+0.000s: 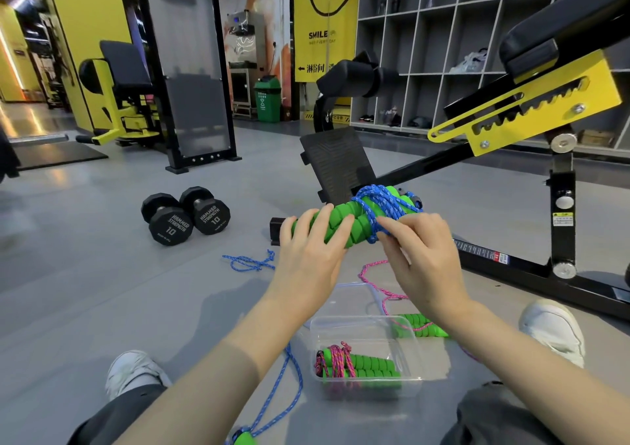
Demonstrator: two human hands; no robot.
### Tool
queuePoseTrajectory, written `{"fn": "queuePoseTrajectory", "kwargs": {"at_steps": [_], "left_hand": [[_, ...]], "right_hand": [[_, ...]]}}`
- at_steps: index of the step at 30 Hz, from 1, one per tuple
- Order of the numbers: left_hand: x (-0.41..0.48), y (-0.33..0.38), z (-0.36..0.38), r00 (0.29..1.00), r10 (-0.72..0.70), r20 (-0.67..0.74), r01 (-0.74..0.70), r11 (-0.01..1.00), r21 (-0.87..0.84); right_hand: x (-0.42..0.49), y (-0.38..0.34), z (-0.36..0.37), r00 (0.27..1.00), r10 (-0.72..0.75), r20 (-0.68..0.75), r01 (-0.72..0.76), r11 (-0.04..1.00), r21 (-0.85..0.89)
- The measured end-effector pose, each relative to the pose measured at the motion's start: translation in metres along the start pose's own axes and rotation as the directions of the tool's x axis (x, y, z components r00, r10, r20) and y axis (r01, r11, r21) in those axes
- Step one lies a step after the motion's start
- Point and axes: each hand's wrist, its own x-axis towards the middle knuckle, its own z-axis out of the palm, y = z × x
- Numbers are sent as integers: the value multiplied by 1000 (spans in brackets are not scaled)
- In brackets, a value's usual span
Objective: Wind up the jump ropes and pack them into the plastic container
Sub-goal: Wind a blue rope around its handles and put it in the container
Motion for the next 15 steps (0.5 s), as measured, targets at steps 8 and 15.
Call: {"fn": "queuePoseTrajectory", "kwargs": {"at_steps": [8, 15], "left_hand": [[-12, -6, 2, 984, 162, 79, -165, 986, 30], [-24, -5, 17, 964, 236, 119, -245, 968, 60]], "right_hand": [[7, 43, -23, 834, -100, 542, 23, 989, 148], [-17, 49, -16, 755, -196, 626, 101, 978, 185]]}}
